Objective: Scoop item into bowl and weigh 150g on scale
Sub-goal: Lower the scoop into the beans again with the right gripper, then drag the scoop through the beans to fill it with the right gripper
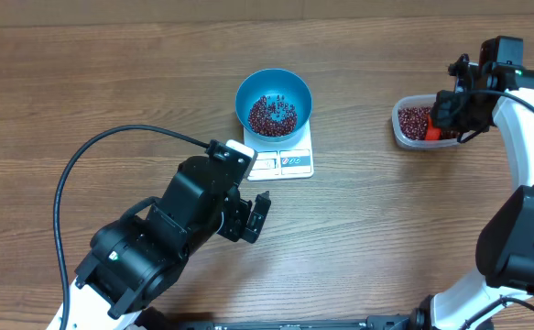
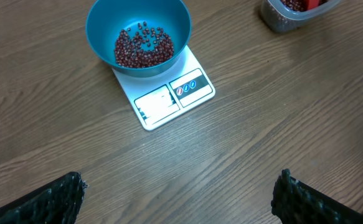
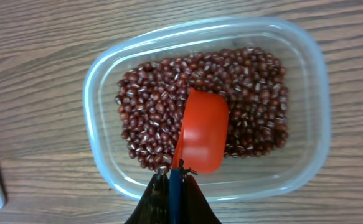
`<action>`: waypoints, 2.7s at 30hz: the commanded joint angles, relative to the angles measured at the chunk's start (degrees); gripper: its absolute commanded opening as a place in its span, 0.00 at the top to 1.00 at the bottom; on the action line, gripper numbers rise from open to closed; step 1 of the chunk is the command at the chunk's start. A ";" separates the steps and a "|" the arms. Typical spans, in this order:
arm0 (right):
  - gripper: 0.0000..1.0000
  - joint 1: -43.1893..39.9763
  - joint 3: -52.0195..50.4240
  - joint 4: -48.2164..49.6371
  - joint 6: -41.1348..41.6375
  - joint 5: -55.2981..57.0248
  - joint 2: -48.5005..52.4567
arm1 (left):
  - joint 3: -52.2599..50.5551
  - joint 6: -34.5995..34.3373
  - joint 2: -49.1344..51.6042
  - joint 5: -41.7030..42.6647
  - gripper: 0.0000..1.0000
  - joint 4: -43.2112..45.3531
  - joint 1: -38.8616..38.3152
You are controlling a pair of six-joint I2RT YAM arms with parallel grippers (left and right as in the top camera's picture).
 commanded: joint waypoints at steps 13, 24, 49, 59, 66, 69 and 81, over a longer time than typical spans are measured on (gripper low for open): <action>0.96 -0.42 -5.07 3.50 -1.51 -7.15 0.44 | -0.13 0.85 0.28 -0.59 0.01 -0.15 -0.37; 0.96 -3.02 -5.07 4.15 -1.49 -10.10 0.44 | -0.13 0.85 0.28 -0.59 0.01 -0.15 -0.37; 0.96 -6.78 -8.98 8.09 -1.05 -15.58 0.50 | -0.13 0.87 0.28 -0.59 0.01 -0.15 -0.37; 0.96 -7.15 -8.98 8.63 -1.07 -15.28 0.50 | -0.13 0.85 0.28 -0.61 0.01 -0.15 -0.37; 0.96 -8.07 -8.98 8.59 -1.07 -15.56 0.50 | -0.13 0.85 0.28 -0.59 0.01 -0.15 -0.37; 0.96 -8.11 -8.98 8.61 -1.07 -15.54 0.50 | -0.13 0.85 0.28 -0.61 0.01 -0.15 -0.37; 0.96 -8.96 -8.98 8.90 -1.03 -12.28 0.50 | -0.13 0.85 0.28 -0.59 0.01 -0.15 -0.37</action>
